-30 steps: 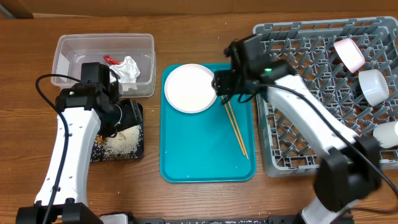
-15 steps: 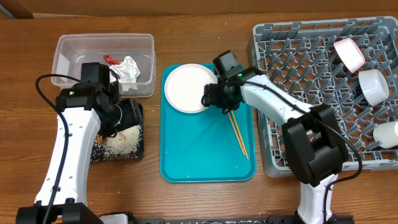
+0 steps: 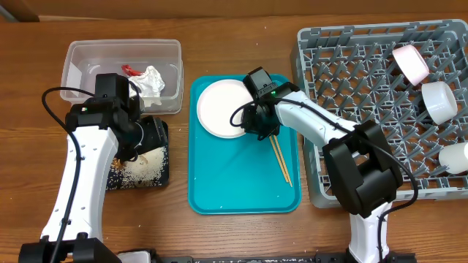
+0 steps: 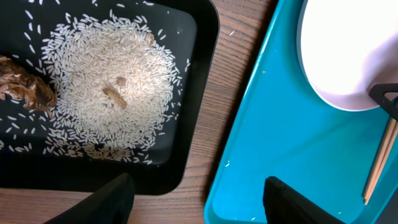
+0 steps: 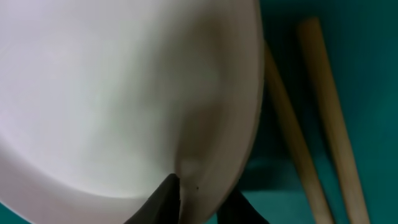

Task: Sort waste into correct bins and load items into the dishwasher
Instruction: 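Lift the white plate with the right gripper and place it in the rack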

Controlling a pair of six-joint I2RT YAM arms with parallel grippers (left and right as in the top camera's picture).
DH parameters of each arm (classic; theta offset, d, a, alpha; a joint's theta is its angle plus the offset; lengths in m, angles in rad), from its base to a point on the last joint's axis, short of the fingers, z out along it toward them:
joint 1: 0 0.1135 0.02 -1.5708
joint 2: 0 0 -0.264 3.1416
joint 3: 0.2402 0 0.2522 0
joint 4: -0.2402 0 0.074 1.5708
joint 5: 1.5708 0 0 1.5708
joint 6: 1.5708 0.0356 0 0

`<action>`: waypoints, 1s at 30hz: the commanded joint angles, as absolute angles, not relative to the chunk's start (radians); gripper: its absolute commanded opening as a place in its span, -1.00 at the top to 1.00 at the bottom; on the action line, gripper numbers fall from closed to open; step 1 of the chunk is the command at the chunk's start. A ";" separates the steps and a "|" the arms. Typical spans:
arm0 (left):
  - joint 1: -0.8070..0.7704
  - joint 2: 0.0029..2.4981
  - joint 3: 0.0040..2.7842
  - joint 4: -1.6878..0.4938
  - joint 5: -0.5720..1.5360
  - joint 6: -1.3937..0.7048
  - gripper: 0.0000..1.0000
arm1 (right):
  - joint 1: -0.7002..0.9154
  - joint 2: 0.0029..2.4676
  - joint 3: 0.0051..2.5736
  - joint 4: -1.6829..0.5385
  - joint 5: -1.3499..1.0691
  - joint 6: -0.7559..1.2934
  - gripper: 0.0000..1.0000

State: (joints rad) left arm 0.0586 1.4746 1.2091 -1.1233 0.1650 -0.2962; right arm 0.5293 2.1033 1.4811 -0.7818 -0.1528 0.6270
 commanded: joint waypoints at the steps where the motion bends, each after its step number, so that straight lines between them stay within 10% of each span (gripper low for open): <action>1: 0.052 1.479 1.218 -1.126 0.173 -0.284 -0.38 | 0.529 2.114 1.498 -0.787 -0.135 0.644 0.62; 30: 0.052 1.479 1.218 -1.125 0.173 -0.284 -0.37 | 0.405 1.666 1.501 -0.795 0.050 0.279 0.92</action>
State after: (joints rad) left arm 0.0586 1.4746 1.2091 -1.1267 0.1650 -0.2962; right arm 0.4419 1.7882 1.4845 -0.8028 -0.0940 0.3710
